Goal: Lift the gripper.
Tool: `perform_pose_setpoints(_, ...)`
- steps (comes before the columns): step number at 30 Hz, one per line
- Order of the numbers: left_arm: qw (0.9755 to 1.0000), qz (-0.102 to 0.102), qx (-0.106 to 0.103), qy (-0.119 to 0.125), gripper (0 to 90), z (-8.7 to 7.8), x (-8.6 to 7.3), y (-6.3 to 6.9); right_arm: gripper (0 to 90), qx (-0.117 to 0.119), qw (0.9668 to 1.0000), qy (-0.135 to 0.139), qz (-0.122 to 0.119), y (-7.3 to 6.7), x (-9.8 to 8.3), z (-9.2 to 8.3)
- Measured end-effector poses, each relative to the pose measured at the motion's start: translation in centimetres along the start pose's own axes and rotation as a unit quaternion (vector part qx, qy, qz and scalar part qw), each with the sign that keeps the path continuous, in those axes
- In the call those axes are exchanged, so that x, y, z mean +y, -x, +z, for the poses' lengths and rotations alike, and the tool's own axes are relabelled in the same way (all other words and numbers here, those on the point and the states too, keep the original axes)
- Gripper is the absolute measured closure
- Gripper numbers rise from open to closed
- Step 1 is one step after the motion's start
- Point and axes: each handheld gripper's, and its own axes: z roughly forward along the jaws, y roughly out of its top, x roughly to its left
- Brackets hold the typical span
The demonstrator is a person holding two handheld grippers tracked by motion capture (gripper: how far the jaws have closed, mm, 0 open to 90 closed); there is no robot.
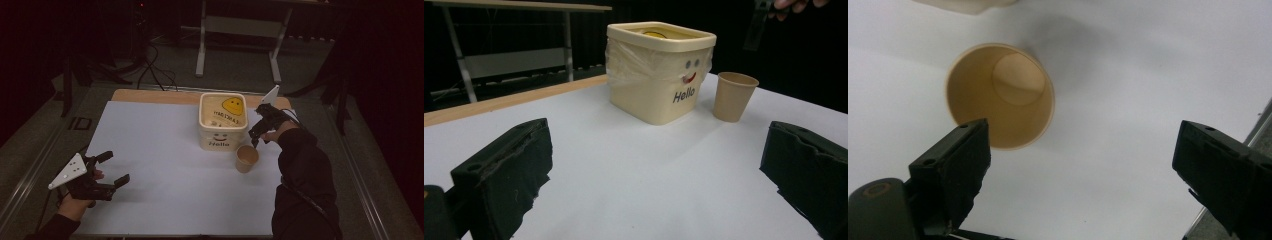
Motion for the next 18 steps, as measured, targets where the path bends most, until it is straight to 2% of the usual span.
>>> perform_pose_setpoints(8, 1.0000, -0.002, 0.001, 0.000, 1.1, -0.1, 0.0, 0.0, 8.7, 0.005, 0.9997, 0.010, -0.022, -0.2, 0.1, -2.4)
perform_pose_setpoints(18, 1.0000, -0.003, -0.003, 0.002, 1.2, -0.1, 0.0, 0.0, 8.8, 0.013, 0.9991, 0.010, -0.040, -0.4, 0.0, -3.9)
